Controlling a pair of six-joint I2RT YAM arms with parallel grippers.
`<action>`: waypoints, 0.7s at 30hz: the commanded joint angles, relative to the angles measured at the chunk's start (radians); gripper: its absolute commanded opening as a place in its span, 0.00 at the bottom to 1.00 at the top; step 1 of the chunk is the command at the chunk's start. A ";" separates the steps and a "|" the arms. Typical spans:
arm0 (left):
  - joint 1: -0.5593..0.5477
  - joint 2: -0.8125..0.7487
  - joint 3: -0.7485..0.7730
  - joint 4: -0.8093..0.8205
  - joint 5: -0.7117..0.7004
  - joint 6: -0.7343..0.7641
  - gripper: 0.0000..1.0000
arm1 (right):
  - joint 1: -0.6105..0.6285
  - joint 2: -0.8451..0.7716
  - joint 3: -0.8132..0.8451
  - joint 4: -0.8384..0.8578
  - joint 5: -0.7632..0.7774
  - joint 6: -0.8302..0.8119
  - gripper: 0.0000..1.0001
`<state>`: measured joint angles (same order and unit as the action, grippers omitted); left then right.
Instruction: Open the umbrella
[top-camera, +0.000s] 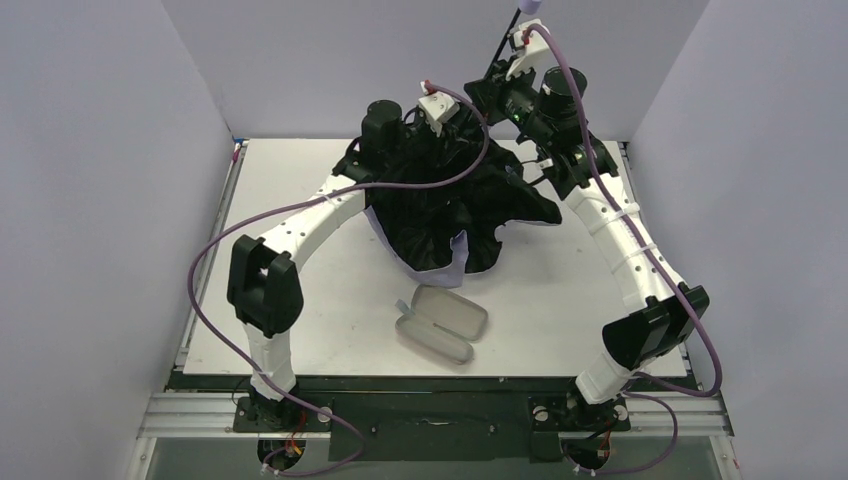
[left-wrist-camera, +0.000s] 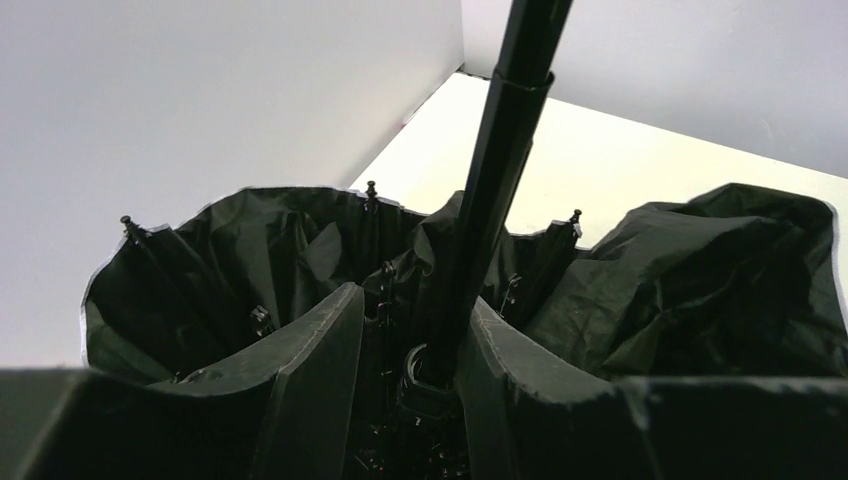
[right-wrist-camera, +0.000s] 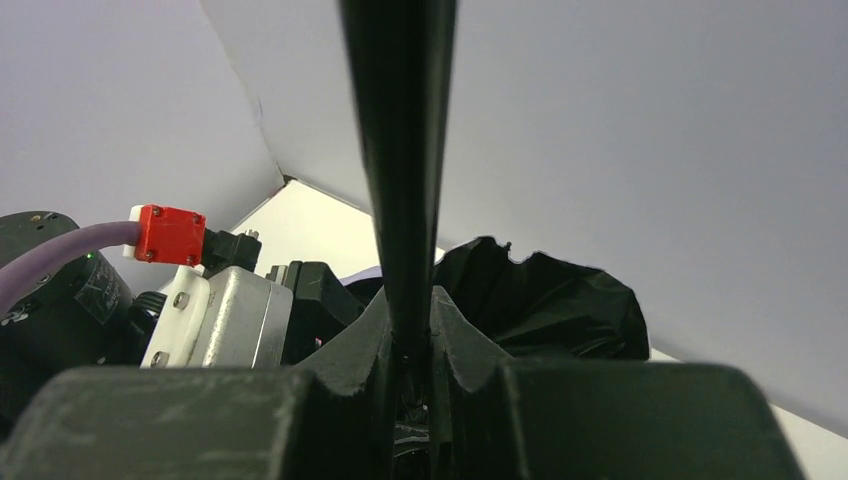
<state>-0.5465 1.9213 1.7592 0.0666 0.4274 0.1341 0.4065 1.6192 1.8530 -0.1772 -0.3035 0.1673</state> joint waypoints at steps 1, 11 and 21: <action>0.062 0.097 -0.049 -0.262 -0.058 0.068 0.37 | 0.001 -0.102 0.176 0.357 -0.008 0.021 0.00; 0.066 -0.076 -0.004 0.087 0.127 0.024 0.57 | 0.002 -0.111 0.017 0.306 0.100 -0.141 0.00; -0.015 -0.258 -0.339 0.383 0.093 0.356 0.55 | 0.010 -0.086 0.029 0.261 0.208 -0.147 0.00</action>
<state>-0.5198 1.7313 1.5085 0.3019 0.5228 0.2924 0.4175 1.5925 1.8431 -0.0429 -0.1715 0.0402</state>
